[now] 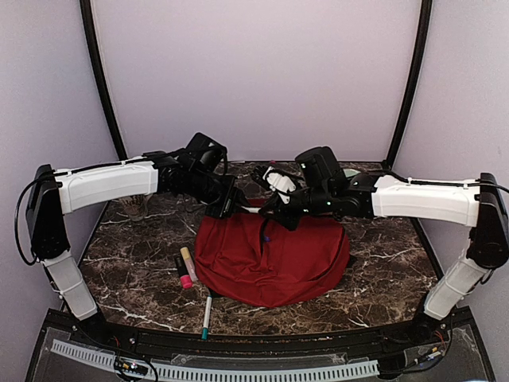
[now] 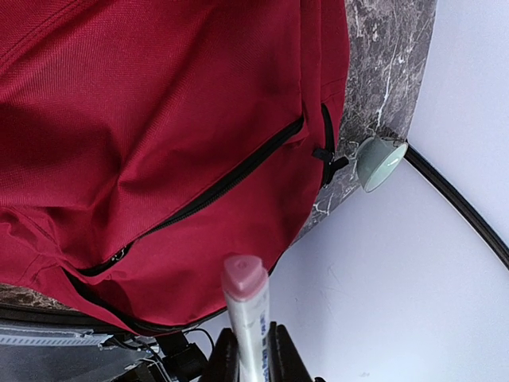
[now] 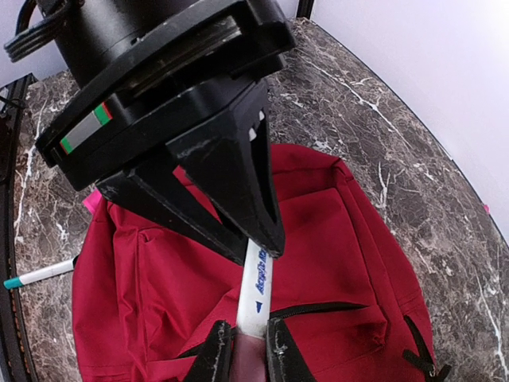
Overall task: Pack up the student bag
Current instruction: Pass from the left arm to the right
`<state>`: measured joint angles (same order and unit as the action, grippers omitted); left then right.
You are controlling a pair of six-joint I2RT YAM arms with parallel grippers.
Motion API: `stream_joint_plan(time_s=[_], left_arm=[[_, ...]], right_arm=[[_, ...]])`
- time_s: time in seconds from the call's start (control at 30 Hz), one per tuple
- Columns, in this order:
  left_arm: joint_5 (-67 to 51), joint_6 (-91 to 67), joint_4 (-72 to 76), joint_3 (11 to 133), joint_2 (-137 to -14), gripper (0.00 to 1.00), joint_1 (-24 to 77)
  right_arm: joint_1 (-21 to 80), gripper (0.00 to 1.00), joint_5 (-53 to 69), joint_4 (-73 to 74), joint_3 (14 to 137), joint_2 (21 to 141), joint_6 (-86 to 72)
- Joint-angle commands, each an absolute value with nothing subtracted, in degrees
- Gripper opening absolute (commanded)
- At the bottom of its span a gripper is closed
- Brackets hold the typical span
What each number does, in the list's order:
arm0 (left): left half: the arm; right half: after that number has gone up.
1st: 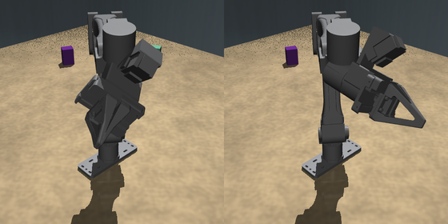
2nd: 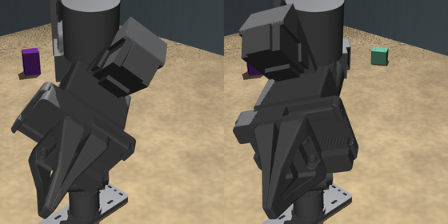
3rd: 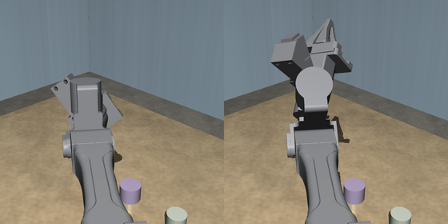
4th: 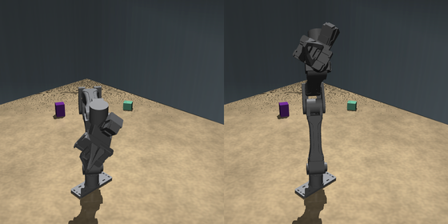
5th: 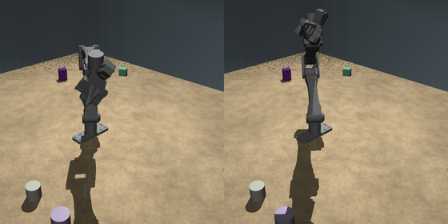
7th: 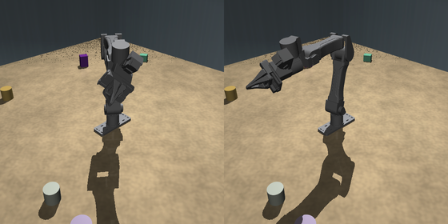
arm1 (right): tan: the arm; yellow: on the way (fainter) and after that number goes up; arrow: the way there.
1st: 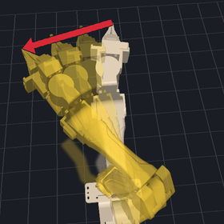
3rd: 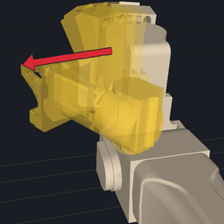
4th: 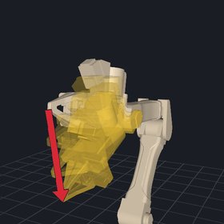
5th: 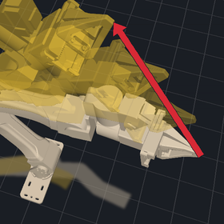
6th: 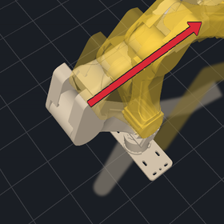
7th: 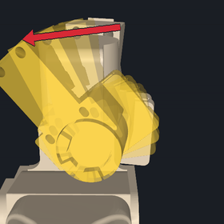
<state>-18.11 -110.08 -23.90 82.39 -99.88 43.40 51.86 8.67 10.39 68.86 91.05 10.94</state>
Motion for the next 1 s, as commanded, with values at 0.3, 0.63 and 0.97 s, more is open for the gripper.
stream_joint_plan(time_s=[0.3,0.63,0.97], left_arm=[[-19.9,-110.2,-20.9,82.2,-99.7,0.0,43.4],[-21.0,-100.5,-16.8,82.5,-98.4,0.43,42.7],[-15.5,-89.4,-16.8,80.1,-91.7,0.91,41.5]], right_arm=[[53.6,0.0,5.7,8.5,70.5,92.8,10.8],[53.6,0.0,-2.5,8.6,72.8,91.8,5.8],[53.4,0.0,-10.9,10.1,71.8,85.7,2.5]])
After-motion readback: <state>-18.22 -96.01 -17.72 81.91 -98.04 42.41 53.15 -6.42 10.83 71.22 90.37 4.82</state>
